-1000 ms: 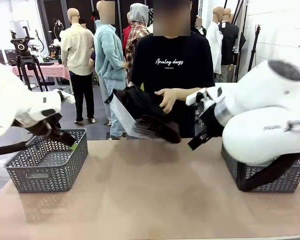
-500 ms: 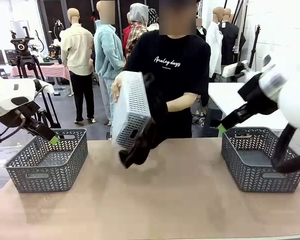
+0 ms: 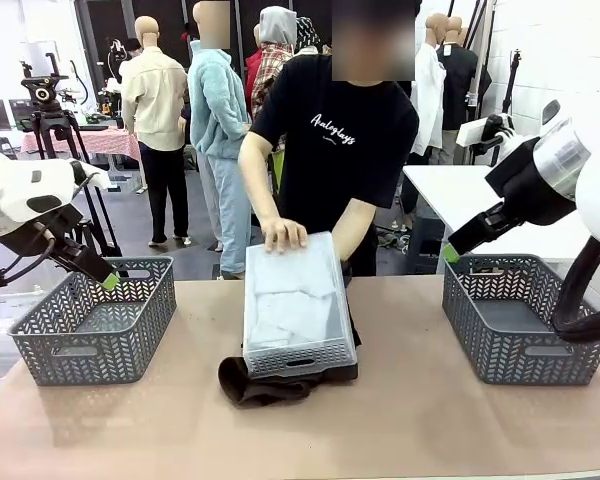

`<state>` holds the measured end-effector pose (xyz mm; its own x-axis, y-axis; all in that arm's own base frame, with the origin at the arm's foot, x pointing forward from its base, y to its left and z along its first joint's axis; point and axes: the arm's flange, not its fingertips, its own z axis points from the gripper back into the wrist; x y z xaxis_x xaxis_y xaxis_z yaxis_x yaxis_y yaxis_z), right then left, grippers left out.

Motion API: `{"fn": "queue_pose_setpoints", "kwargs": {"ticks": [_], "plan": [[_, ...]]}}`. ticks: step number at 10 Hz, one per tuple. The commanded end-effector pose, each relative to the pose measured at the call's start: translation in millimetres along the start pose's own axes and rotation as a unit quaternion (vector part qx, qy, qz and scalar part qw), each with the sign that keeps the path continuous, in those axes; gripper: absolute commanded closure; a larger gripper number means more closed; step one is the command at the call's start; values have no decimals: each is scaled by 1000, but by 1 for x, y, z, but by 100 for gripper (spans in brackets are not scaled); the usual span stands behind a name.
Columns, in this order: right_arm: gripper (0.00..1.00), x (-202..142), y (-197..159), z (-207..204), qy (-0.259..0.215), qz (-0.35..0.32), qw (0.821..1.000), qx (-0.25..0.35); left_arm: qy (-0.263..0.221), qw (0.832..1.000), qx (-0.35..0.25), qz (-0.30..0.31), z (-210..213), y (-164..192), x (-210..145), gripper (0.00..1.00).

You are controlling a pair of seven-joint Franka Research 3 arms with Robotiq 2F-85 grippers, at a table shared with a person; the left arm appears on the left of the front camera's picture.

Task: Sort the tops and bottoms.
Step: Lift clothes from the center of the table with your left hand.

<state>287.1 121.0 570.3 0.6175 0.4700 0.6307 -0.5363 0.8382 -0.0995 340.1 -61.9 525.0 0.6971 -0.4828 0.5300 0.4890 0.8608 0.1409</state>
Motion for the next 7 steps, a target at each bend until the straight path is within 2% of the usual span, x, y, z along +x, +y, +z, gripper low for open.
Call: {"fn": "queue_pose_setpoints", "kwargs": {"ticks": [1, 7], "plan": [[0, 1, 0, -4, 0, 3, 1000, -3, 1, 1000, -2, -2, 3, 0, -1, 0], [0, 1, 0, -4, 0, 3, 1000, -3, 1, 1000, -2, -2, 3, 0, -1, 0]]}}
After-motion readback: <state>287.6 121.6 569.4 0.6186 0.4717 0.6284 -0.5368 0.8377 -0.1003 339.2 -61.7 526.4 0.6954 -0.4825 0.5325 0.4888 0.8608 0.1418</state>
